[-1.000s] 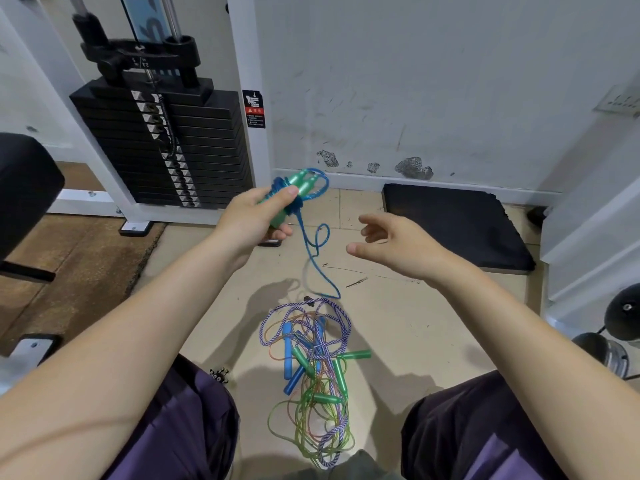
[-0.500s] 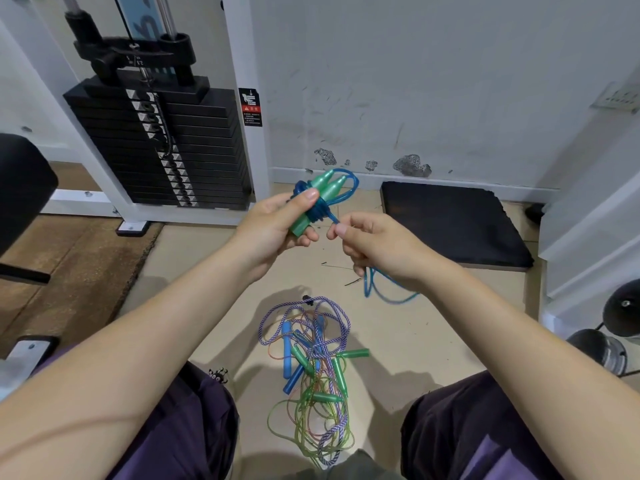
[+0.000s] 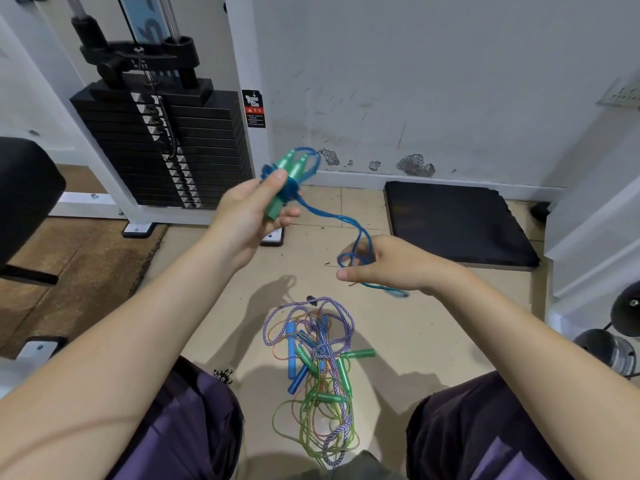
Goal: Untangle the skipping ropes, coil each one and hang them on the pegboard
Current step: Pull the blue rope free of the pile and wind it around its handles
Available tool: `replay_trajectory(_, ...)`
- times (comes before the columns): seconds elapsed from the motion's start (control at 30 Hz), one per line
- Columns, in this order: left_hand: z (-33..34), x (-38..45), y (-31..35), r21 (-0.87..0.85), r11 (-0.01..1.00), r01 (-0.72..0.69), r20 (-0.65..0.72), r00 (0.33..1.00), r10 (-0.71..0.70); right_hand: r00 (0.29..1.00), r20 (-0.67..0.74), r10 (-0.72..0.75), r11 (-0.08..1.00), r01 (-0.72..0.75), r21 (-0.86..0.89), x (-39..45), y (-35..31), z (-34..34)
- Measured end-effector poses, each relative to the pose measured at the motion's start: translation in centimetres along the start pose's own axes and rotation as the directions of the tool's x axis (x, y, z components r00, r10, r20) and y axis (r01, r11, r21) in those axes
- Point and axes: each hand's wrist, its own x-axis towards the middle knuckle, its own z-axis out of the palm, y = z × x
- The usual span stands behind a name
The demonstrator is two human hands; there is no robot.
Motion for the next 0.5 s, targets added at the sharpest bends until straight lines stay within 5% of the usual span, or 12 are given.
replay_trajectory(0.17, 1.8, -1.3, -1.1, 0.103, 0.995, -0.009, 0.186, 0.983, -0.01, 0.996, -0.086, 0.007, 0.986, 0.008, 0.164, 0.2, -0.4, -0.4)
replay_trajectory(0.5, 1.6, -1.2, -1.4, 0.236, 0.97, -0.058, 0.083, 0.996, 0.04, 0.921, -0.389, 0.016, 0.993, 0.03, 0.111, 0.6, -0.4, -0.7)
